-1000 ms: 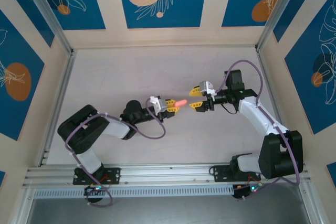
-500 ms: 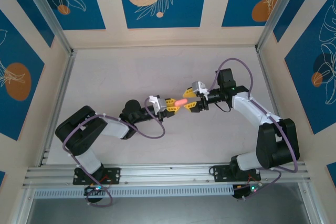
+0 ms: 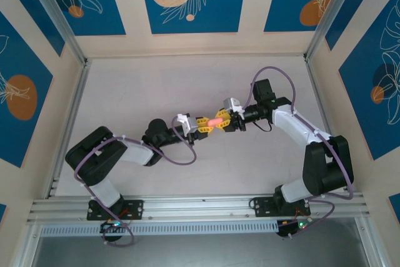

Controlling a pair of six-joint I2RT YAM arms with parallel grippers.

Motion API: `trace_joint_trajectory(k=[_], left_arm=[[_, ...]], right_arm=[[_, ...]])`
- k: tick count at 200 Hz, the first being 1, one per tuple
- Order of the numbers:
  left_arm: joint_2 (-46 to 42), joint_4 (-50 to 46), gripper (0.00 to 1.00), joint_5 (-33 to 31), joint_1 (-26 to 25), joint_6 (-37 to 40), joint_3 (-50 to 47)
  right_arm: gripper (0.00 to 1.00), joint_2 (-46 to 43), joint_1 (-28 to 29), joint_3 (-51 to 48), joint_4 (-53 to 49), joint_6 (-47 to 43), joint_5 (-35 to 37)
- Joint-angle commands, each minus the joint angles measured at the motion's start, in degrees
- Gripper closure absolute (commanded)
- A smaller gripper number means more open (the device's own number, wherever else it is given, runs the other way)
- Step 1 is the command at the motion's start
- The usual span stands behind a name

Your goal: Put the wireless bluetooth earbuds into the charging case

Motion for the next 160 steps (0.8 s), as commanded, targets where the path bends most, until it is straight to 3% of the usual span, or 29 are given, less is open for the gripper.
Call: trace_joint_trajectory(k=[1,42,84,124,160], left_arm=[[-1.06,2.60,0.90,0.94,-0.37,-0.64,0.70],[-0.81,2.60,0.83,-0.06,-0.38,-0.20,0.17],[-1.28,2.61,0.60,-3.91,-0.35,1.36,-1.33],[-1.38,2.60,0.41,-7.46,-0.26,2.11,-2.46],[-1.77,2.60,0.35,-13.85,-0.37,1.87,-4.42]], right_arm=[[0.74,-0.28,0.14,1.87,-3.29,-2.26,-0.20],[0.81,-1.69,-0.14,2.28,-5.22,-3.02,0.15],[0.86,-3.33,-0.23,4.11,-9.72,0.86,2.36],[0.88,-4.23,-0.82,3.80,-10.49,10.69,7.02],[0.88,-2.83,-1.71,5.51,-11.00,23.94,10.26]])
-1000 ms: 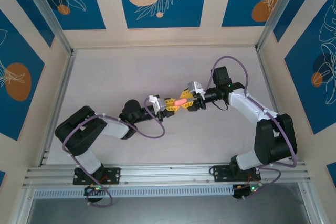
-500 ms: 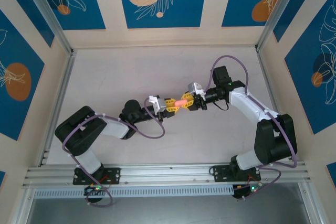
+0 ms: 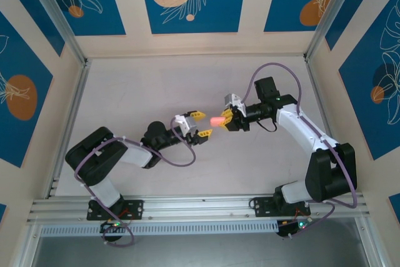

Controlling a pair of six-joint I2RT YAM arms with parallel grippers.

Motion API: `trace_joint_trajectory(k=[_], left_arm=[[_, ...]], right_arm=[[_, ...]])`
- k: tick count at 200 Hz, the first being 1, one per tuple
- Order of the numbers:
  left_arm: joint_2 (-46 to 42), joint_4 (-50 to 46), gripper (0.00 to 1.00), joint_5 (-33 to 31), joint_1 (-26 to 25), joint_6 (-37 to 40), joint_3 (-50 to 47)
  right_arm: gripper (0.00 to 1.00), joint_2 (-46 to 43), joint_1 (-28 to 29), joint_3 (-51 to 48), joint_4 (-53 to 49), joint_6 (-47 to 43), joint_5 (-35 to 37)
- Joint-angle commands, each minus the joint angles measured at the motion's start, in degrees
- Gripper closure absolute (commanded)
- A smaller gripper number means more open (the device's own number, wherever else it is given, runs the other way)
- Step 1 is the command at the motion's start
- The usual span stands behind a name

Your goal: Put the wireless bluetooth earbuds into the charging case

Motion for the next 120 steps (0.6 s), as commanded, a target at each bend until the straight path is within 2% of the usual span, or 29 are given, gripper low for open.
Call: trace_joint_trajectory(k=[1,15,41,67,120], left_arm=[[-1.80,1.97,0.35,-5.56,-0.38,0.19,-1.67],[-2.22,1.97,0.34,-7.79,-0.34,0.07,-2.76],[-2.33,1.97,0.33,-13.26,-0.39,-1.71,-4.31],[-1.94,1.97,0.33,-18.78,-0.35,-4.38,-5.72],[-0.25,1.73,0.34,-23.99,-0.39,-8.37,-7.40]], right_arm=[[0.88,0.38,-0.64,2.63,-2.30,11.74,2.24],[0.91,1.41,-0.85,3.49,-2.23,17.27,4.43],[0.90,3.41,-1.43,5.33,-3.52,24.46,6.60],[0.89,6.13,-1.74,7.67,-7.63,25.83,7.23],[0.90,16.64,-3.68,15.57,-16.36,27.40,11.27]])
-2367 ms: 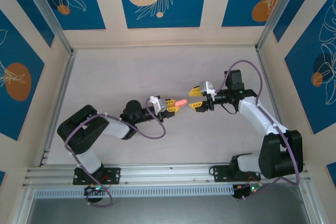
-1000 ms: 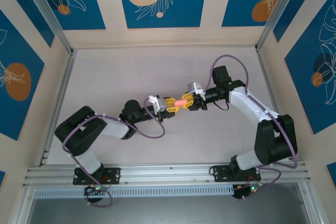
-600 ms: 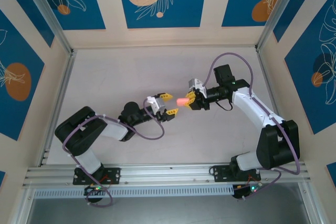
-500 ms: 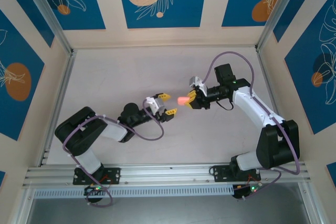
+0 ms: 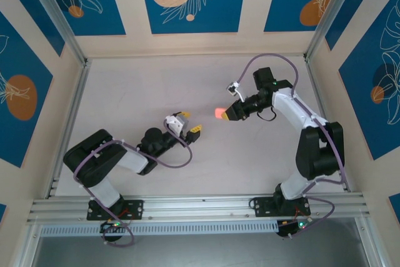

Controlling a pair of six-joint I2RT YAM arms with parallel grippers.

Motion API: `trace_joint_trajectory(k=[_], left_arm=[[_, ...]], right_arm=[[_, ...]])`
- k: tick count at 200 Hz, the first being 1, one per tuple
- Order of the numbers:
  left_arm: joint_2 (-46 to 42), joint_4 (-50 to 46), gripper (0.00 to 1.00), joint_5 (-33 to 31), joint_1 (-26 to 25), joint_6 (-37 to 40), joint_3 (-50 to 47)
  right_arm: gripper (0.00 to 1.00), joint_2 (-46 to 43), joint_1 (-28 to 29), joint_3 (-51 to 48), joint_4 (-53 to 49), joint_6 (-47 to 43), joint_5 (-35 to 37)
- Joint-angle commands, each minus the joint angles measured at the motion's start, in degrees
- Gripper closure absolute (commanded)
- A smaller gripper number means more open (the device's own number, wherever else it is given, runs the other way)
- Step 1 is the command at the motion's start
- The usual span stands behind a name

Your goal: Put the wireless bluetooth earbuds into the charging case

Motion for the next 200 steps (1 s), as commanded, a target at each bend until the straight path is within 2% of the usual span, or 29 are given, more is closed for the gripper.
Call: trace_joint_trajectory(k=[1,33,87,145,200], left_arm=[[0.80,1.72,0.34,-4.74,-0.35,-3.43,-1.14],[0.98,-1.50,0.35,-8.62,-0.39,-5.64,-1.42],[-0.23,-13.94,0.35,-12.08,-0.44,-7.05,1.69],[-0.52,-23.84,0.33,-11.75,-0.43,-6.57,5.93],[0.73,-26.30,0.34,-11.09,-0.41,-6.93,8.32]], right_arm=[[0.90,3.59,-0.82,3.56,-6.50,2.30,2.32],[0.90,8.79,-2.09,7.57,-8.85,2.92,6.30],[0.90,17.80,-4.39,14.73,-14.63,1.01,10.05],[0.89,24.39,-7.30,19.94,-19.73,-0.92,13.18],[0.89,29.00,-8.45,23.01,-23.16,-2.81,13.22]])
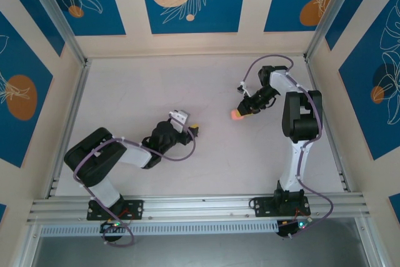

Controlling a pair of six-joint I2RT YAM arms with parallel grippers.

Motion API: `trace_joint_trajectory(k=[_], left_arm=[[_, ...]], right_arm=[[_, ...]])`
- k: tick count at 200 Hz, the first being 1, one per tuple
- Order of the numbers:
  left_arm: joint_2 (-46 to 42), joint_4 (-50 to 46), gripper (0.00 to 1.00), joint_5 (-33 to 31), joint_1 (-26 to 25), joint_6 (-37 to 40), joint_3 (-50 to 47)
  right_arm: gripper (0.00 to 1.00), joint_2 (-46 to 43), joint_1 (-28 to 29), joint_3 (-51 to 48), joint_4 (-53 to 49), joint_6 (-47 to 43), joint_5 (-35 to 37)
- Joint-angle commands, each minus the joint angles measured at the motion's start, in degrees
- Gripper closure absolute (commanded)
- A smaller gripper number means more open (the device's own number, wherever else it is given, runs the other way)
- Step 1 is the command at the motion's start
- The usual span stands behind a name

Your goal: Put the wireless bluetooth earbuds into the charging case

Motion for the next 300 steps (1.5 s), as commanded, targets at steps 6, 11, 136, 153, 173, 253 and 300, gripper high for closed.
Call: trace_joint_trajectory(k=[6,11,136,153,173,253,300], left_arm=[[0.35,-2.16,0.34,0.27,-0.42,-1.03,1.93],[0.39,-2.42,0.34,0.39,-0.47,-0.98,2.10],[0.71,-6.23,0.35,1.42,-0.43,-0.70,4.92],[0.88,-6.35,0.35,1.51,-0.46,-0.65,5.29],[1.13,-6.57,0.35,2.01,-0.51,-0.49,5.84],[1.22,-8.37,0.35,2.70,-0.69,0.73,7.43],[0.89,-9.88,0.35,2.28,-0.73,0.90,8.10]], right_arm=[[0.89,2.39,-0.40,2.41,-4.52,-2.11,-0.89],[0.89,2.84,-0.49,2.81,-4.96,-2.59,-1.10],[0.87,10.10,-1.71,7.08,-8.69,-4.08,-1.31],[0.85,10.38,-1.82,7.43,-9.25,-4.54,-1.29],[0.85,10.82,-1.96,7.92,-9.28,-4.54,-0.99],[0.73,11.81,-2.35,9.20,-9.52,-3.89,-0.12],[0.68,11.90,-2.58,9.80,-9.53,-3.27,0.37]])
